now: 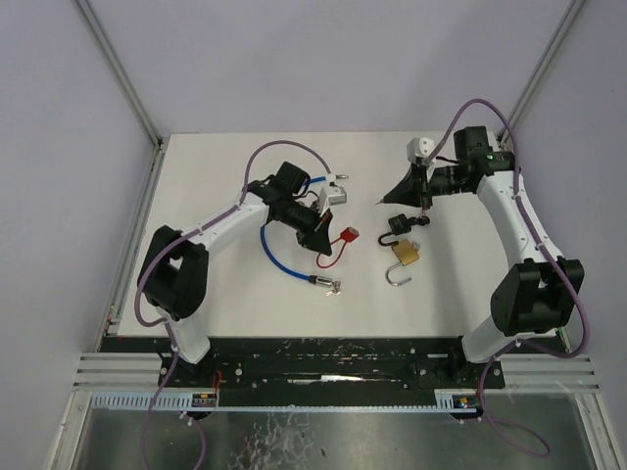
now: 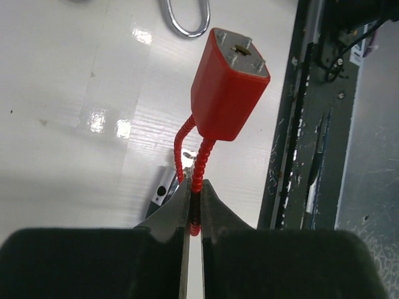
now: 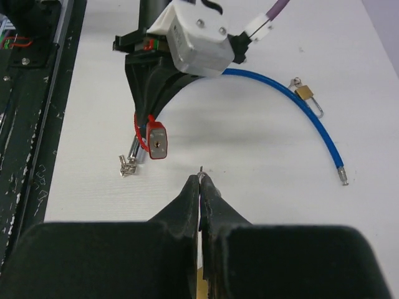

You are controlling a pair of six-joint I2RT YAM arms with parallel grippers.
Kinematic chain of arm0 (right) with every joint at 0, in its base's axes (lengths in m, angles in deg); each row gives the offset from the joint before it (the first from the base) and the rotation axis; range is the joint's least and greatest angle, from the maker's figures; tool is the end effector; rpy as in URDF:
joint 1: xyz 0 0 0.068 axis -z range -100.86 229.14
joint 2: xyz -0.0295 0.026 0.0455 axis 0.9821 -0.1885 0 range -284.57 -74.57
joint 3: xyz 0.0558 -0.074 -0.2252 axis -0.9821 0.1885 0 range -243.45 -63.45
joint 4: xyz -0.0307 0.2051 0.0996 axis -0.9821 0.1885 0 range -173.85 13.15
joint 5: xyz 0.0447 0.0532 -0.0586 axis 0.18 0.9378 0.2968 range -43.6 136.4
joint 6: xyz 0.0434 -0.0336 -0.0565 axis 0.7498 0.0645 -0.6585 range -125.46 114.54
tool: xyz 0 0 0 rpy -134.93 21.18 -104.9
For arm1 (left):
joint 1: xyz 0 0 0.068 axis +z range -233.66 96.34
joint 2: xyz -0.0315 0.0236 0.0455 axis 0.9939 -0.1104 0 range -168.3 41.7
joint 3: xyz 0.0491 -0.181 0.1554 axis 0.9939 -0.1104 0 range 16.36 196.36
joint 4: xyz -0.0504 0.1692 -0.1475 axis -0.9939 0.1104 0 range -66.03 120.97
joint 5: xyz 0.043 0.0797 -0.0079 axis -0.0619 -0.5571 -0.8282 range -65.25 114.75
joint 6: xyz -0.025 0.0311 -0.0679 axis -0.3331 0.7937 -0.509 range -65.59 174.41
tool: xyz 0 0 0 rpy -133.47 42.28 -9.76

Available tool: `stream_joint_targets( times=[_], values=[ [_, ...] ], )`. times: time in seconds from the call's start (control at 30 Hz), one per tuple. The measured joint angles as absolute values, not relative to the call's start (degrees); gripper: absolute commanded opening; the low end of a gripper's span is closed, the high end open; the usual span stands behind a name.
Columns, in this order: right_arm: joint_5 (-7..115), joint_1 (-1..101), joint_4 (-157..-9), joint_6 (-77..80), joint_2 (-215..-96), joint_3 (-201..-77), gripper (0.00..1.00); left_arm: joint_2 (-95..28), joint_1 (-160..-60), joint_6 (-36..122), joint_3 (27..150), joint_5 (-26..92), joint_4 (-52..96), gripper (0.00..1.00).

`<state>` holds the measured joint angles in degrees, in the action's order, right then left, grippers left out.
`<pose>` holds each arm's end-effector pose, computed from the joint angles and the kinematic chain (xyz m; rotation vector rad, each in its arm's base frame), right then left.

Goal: Lock with the key
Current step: Place the key at the center of the board.

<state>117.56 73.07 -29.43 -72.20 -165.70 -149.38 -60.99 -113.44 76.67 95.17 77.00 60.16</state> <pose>0.2805 0.0942 0.3051 -1.4437 1.3279 0.9249 0.2740 -0.2184 0.2109 1.3467 2.0358 -1.2268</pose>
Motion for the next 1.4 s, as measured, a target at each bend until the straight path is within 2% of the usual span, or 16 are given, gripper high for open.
stream_joint_targets(
  times=[0.13,0.3,0.57,0.8,1.07,1.27,1.4],
  values=[
    [119.76,74.6,-34.09,-66.03,-165.65,-149.23,0.0,-59.86,-113.44,76.89,93.27,73.13,59.96,0.0],
    [119.42,74.25,-46.0,-49.58,-164.65,-142.87,0.0,-56.49,-113.09,72.15,90.21,69.68,54.8,0.0],
    [111.94,76.28,-67.2,-21.25,-164.52,-134.8,0.0,-55.57,-109.84,45.68,86.49,65.81,30.63,0.0],
    [108.18,84.07,-81.5,-4.66,-167.64,-131.9,0.01,-72.47,-109.55,18.97,101.14,65.35,19.46,0.0],
    [100.25,87.78,-85.78,5.46,-181.24,-136.44,0.06,-95.92,-110.03,-9.38,118.51,63.97,8.4,0.0],
    [93.41,87.78,-86.87,11.14,-188.21,-140.62,0.07,-109.41,-111.3,-18.84,130.55,57.61,8.27,0.01],
    [90.83,87.78,-88.03,14.03,-192.49,-144.22,0.1,-113.28,-112.7,-21.66,136.54,53.61,10.67,0.12]
  ],
)
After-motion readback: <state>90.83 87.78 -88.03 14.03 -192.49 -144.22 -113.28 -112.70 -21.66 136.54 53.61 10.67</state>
